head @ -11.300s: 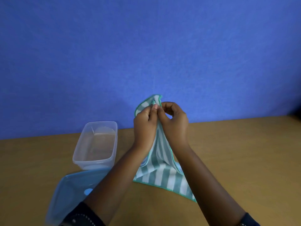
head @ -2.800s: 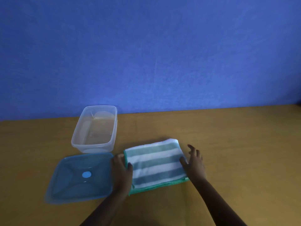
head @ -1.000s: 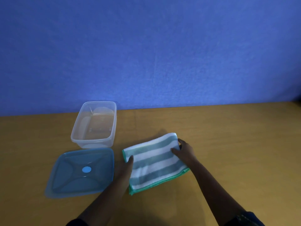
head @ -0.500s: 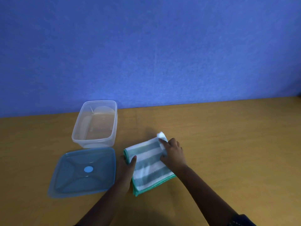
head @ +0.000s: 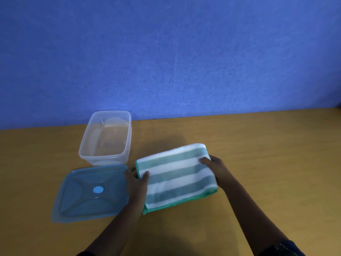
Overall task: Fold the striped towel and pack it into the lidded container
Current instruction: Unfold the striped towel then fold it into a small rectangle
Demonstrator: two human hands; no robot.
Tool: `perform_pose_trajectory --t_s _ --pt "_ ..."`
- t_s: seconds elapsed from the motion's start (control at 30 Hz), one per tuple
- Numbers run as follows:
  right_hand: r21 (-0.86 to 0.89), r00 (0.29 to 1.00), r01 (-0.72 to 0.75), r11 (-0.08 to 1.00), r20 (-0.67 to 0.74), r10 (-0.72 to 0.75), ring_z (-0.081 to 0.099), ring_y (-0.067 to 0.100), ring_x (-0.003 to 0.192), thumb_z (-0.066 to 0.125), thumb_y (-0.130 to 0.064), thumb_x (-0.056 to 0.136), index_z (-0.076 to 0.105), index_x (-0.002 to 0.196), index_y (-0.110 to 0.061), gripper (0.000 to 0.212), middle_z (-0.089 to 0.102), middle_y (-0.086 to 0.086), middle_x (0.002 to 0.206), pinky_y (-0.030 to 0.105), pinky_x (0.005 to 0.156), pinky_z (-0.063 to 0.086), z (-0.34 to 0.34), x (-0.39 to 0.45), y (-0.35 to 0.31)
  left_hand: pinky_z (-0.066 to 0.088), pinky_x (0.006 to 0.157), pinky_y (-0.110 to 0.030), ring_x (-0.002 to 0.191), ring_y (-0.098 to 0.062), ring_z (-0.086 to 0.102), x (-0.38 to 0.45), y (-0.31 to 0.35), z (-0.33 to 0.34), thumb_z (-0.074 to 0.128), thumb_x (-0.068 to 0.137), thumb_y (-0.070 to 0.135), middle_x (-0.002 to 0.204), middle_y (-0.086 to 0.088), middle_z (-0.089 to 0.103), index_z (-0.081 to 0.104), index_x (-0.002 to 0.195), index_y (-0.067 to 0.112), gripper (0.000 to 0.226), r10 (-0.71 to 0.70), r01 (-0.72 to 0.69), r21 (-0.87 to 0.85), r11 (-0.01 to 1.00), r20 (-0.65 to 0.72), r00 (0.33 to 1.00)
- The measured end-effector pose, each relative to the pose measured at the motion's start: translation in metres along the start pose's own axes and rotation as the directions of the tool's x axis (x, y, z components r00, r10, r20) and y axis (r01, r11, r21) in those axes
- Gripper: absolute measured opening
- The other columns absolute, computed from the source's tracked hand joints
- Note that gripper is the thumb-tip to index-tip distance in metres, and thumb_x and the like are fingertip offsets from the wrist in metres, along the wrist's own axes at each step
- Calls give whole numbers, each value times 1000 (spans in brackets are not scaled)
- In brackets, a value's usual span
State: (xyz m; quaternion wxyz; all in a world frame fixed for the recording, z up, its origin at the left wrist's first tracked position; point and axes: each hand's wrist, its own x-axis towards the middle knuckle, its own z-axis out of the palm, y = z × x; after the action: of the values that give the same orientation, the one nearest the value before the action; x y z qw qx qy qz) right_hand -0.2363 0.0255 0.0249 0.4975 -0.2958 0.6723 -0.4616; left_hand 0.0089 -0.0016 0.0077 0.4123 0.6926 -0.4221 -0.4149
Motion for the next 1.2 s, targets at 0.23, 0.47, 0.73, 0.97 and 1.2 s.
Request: perform_pose_trajectory --t_s 0.23,0.47,0.73,0.97,1.2 --pt "133 980 -127 983 172 103 69 32 88 62 -16 86 65 108 -4 26 72 18 99 37 66 56 -13 2 18 49 77 -39 90 -31 61 4 2 4 69 74 -2 102 -25 62 48 113 -12 45 51 -59 84 995 88 995" --pt "-192 999 50 980 20 -47 64 20 80 59 -3 81 61 113 -8 33 68 2 90 34 64 54 7 -1 1 46 95 -52 111 -37 57 5 -10 6 68 80 10 120 -27 59 45 124 -8 53 -165 163 24 986 141 976" --pt "-625 980 133 770 -34 -197 51 28 101 59 -14 79 28 144 -14 72 44 12 122 32 75 43 38 -5 -17 51 83 -47 91 -34 61 1 -7 3 63 82 1 106 -29 63 59 106 -9 26 -217 260 -143 955 263 940" --pt "-759 953 252 601 88 -288 46 31 110 56 -12 78 18 146 -19 78 42 11 123 35 84 44 68 -21 -1 51 78 -43 86 -31 61 -2 -9 4 65 81 0 101 -26 63 58 109 -9 30 -199 247 -163 955 264 944" --pt "-652 935 329 683 122 -333 51 23 87 55 -9 79 24 145 -19 73 46 10 117 25 65 37 88 -30 -7 53 74 -44 86 -35 61 -5 -5 3 59 86 4 103 -27 62 57 109 -6 26 -273 396 -290 872 383 882"
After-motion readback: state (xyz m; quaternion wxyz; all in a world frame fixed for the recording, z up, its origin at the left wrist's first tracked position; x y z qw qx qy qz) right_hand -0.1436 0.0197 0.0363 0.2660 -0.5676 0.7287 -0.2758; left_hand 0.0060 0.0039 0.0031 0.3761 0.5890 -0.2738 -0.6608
